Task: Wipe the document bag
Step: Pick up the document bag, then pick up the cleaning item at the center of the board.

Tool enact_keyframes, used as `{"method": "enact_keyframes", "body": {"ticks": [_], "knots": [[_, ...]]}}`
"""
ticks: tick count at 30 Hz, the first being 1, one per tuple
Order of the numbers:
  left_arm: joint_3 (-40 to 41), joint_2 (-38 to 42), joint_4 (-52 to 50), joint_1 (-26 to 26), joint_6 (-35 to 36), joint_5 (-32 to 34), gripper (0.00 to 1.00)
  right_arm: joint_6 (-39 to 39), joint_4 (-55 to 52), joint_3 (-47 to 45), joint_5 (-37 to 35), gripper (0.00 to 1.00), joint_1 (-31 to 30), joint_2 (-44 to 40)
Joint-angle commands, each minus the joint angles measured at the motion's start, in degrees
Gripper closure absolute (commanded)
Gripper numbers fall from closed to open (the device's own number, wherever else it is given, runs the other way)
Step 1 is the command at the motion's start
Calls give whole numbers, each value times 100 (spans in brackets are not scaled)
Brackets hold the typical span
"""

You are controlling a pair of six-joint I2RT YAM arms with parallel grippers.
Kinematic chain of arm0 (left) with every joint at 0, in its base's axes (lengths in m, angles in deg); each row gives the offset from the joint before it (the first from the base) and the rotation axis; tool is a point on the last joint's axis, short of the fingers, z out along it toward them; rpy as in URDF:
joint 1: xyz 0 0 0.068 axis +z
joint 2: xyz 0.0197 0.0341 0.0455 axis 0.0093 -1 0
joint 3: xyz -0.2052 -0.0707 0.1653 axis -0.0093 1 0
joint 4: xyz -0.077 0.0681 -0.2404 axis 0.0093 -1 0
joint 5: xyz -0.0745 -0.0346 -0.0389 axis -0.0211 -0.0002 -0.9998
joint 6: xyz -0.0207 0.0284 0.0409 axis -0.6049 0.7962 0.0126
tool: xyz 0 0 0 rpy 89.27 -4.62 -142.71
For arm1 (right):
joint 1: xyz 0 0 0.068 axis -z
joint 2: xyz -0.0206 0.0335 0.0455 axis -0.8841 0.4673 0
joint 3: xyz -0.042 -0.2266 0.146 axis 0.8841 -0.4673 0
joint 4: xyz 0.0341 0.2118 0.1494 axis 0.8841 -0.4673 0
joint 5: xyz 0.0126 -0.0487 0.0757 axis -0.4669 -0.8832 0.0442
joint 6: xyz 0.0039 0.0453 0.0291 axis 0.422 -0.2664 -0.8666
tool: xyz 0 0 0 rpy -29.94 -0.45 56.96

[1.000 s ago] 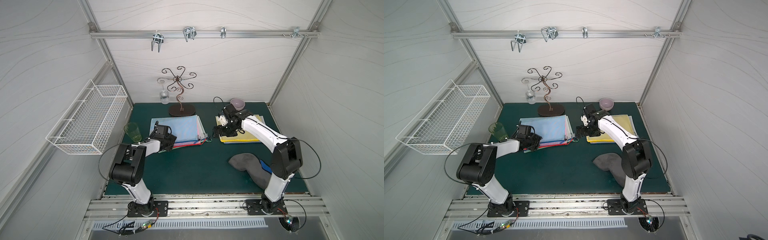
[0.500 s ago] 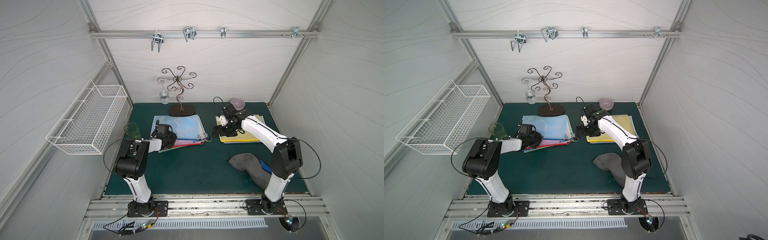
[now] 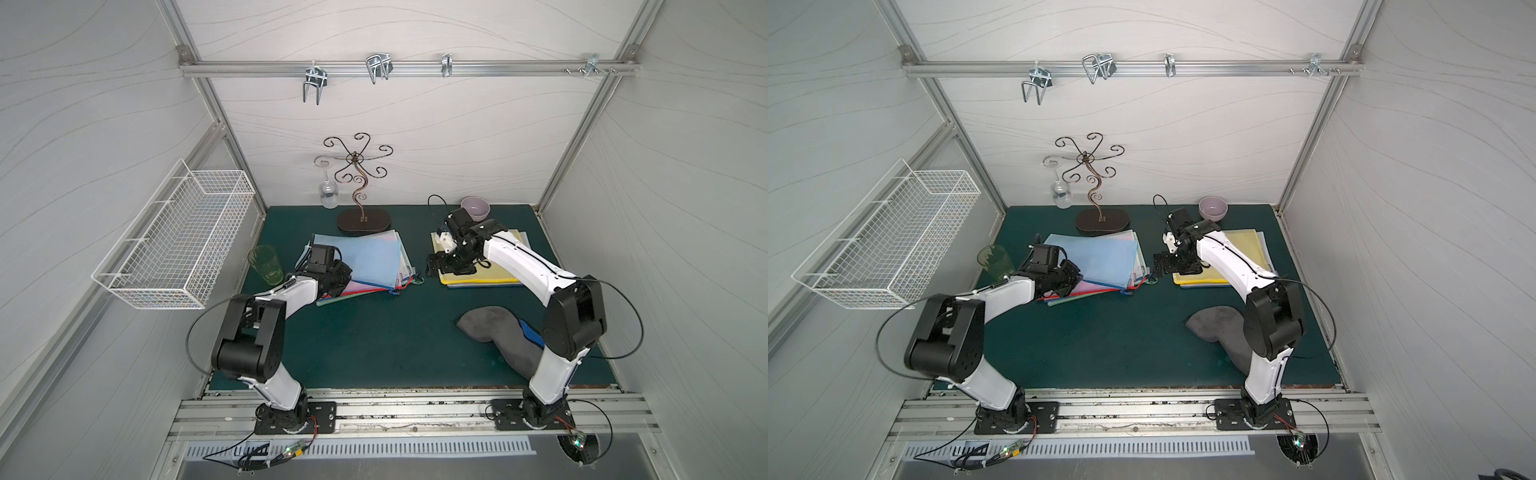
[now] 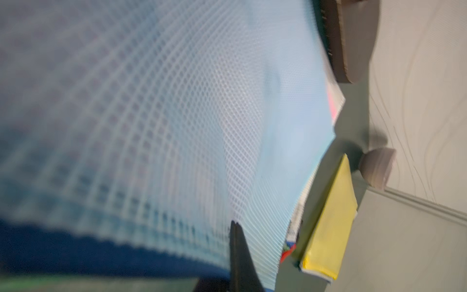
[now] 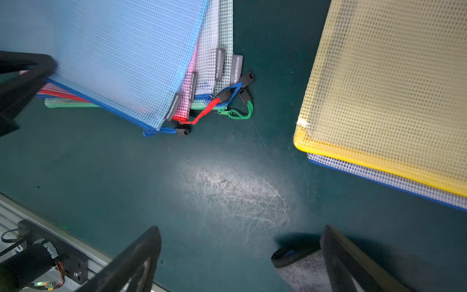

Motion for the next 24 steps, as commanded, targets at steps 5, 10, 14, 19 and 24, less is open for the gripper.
{"method": "enact_keyframes", "body": {"ticks": [5, 10, 14, 19, 24], "knots": [[258, 1467, -1598, -745, 898, -596, 100, -737, -1032, -661, -486, 1, 59, -395], [984, 2007, -1590, -1482, 990, -628, 100, -1430, -1111, -1687, -645, 1, 497, -1064], [1118, 2046, -1842, -2176, 1327, -410, 100, -1766, -1399, -2253, -1309, 1, 633, -1654], [1788, 1873, -1189, -2574, 1060, -455, 100, -2111, -1155, -2902, -1430, 1, 800, -1906], [2224, 1493, -764, -2667, 995, -542, 100, -2398, -186, -3723, -1110, 1, 1251, -1528]]}}
